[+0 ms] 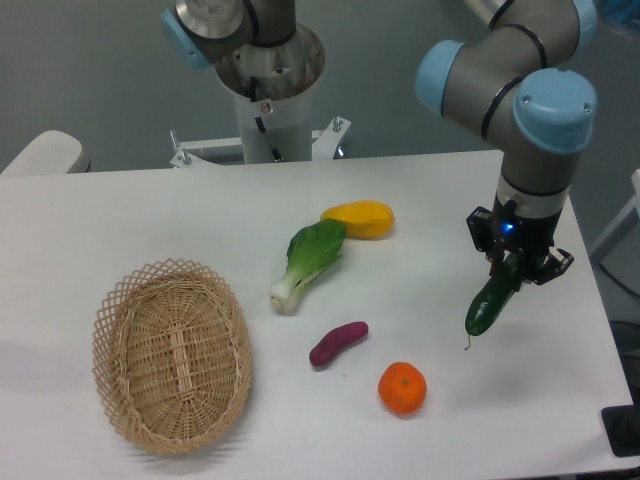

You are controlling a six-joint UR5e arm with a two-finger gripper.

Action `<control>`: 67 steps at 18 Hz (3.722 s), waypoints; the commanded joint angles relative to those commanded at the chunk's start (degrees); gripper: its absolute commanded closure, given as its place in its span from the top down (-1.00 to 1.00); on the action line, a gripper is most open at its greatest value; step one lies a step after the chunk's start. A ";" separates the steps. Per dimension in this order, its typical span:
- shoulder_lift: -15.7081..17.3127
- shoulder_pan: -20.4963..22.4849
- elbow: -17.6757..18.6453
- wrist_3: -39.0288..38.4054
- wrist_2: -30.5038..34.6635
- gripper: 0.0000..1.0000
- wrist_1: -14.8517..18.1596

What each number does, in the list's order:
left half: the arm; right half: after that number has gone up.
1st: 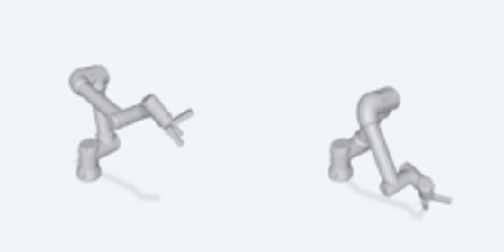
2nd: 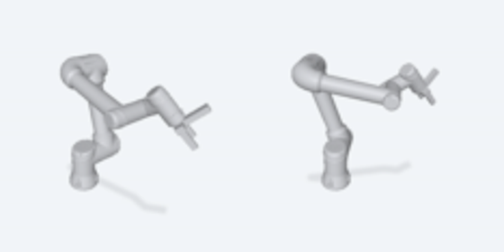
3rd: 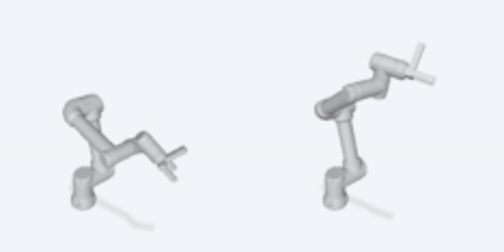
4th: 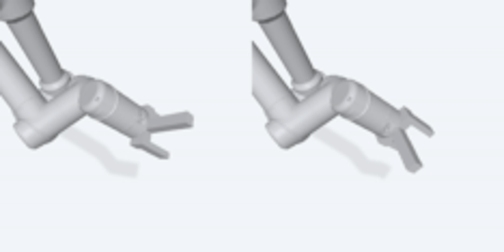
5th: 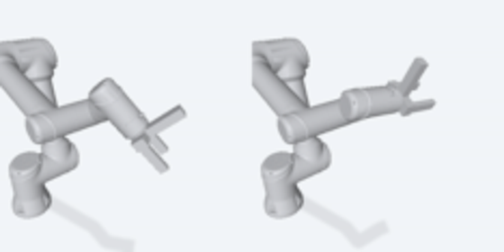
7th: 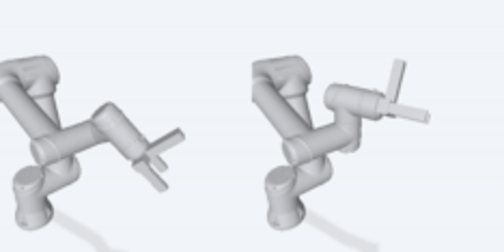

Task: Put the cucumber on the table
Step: 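Carry the held green cucumber toward the yellow mango and lower it, then set the cucumber flat on the table and open the gripper, then lift the open gripper up and away from the cucumber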

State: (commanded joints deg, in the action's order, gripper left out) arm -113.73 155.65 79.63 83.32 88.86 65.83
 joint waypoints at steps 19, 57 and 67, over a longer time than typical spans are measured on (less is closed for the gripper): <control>-3.60 5.71 4.56 24.40 -0.18 -0.35 -3.86; -0.79 4.66 4.23 16.97 -3.69 1.00 -3.09; -3.51 1.24 -4.57 5.64 -4.92 1.00 0.44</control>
State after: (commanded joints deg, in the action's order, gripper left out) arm -117.24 156.89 75.06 88.96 83.93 66.27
